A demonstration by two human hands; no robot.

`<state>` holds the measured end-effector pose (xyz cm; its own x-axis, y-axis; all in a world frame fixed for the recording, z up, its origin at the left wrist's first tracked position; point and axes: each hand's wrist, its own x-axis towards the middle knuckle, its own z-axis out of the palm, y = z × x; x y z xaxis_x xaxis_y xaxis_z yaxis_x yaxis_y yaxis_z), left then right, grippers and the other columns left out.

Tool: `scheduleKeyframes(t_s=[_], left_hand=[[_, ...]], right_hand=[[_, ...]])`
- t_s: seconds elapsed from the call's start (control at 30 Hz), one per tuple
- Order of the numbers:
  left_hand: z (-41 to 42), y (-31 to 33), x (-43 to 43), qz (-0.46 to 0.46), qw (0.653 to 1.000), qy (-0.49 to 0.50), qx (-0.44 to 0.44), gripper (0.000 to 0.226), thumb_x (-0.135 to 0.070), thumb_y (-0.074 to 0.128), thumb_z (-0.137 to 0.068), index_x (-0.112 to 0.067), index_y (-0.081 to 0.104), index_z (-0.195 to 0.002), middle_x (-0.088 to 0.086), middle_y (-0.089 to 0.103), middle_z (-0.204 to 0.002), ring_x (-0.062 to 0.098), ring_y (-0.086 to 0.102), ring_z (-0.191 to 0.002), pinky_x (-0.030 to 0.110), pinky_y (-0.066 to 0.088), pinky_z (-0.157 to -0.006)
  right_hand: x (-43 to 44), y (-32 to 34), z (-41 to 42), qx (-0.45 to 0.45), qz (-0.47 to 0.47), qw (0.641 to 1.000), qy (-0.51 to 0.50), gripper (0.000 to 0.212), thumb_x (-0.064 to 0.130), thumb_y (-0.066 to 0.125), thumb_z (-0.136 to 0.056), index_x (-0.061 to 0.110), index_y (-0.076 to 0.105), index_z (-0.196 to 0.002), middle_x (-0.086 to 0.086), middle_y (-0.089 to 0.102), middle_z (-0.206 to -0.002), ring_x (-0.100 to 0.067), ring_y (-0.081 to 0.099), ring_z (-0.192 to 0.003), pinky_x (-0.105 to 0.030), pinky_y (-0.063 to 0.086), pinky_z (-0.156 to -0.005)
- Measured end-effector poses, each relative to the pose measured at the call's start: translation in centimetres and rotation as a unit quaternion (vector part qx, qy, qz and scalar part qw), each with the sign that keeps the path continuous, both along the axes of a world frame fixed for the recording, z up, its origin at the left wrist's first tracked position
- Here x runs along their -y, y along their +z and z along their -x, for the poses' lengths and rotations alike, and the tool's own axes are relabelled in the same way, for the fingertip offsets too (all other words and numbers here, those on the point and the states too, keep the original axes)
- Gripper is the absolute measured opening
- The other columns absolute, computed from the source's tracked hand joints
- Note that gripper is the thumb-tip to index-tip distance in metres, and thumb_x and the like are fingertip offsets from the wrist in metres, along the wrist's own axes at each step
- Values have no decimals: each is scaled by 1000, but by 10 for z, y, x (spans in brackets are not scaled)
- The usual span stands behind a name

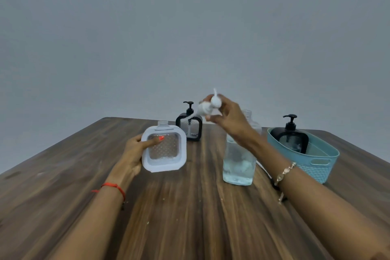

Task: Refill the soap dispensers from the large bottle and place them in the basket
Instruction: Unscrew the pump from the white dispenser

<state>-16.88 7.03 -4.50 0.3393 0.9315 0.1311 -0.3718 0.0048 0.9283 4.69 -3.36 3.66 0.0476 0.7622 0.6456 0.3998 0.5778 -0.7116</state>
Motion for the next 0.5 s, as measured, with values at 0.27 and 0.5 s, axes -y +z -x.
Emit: scheduleKeyframes(t_s=[0.27,0.5], left_hand=[[3,3,-5,0,995,95,30,32,1,74,-71,-7,64,-101,15,66,-99,32,62,-88,46,54,-81],[0,2,-5,-1,994,102,26,35,-1,74,-72,-8,64,-105,13,66,-100,30,62,-88,46,54,-80]], right_hand=[[2,-105,12,433,32,899,-47,35,-10,44,-84,8,51,-113,-7,55,-116,-20,52,-102,-34,45,-78],[0,-126,20,507,92,856,-27,33,-9,36,-82,8,48,-109,-5,48,-121,-21,46,-112,-40,46,-72]])
